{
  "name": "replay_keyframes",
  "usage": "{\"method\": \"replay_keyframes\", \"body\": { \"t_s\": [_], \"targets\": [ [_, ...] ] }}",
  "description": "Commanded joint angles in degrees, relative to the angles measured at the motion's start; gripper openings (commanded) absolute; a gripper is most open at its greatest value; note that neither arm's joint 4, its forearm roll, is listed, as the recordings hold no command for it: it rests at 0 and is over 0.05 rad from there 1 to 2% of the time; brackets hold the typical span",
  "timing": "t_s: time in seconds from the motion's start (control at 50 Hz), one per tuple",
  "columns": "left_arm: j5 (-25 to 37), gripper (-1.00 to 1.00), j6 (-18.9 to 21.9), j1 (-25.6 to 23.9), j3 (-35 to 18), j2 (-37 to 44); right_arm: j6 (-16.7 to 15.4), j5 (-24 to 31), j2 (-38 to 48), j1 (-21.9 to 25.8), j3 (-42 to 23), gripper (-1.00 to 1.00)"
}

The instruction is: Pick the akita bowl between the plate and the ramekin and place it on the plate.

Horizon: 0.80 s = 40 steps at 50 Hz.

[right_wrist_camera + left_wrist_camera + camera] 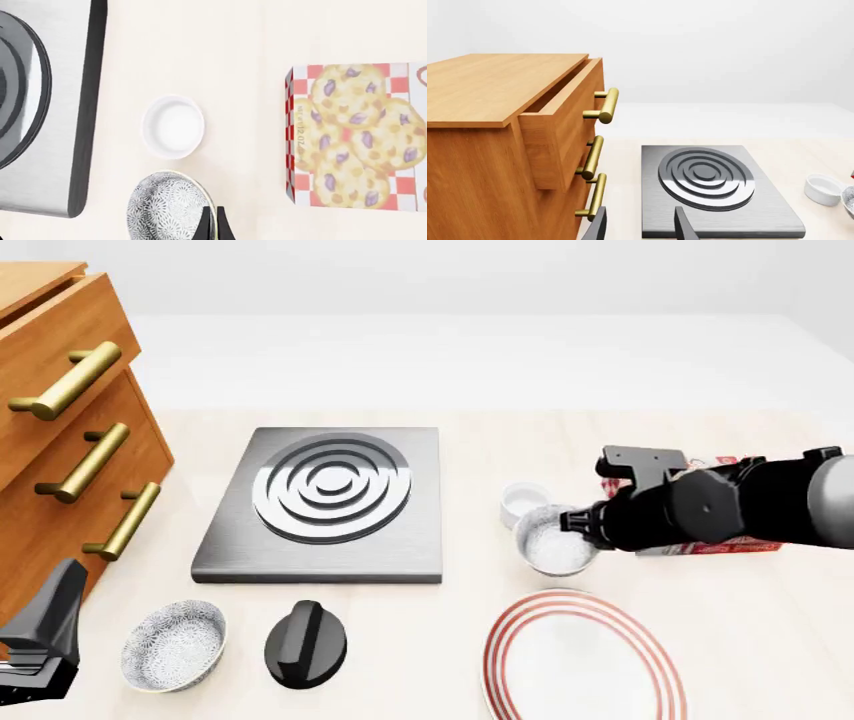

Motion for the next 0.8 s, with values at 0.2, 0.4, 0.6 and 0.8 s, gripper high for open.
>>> {"method": "replay_keyframes", "body": {
  "t_s": [0.2, 0.4, 0.6, 0.8],
  "targets": [
    [0.00, 1.00, 0.00, 0.00, 0.00, 0.00, 0.10, 8.31, -11.25, 1.43, -2.27, -1.00],
    [0.00, 1.00, 0.00, 0.00, 0.00, 0.00, -0.81, 13.69, -19.79, 3.32, -1.51, -1.00],
    [0.00, 1.00, 0.00, 0.00, 0.00, 0.00, -1.57, 19.04, -24.84, 5.64, -2.04, -1.00],
    [0.00, 1.00, 0.00, 0.00, 0.00, 0.00, -3.80, 21.91, -29.02, 7.17, 0.23, -1.00]
  ]
}}
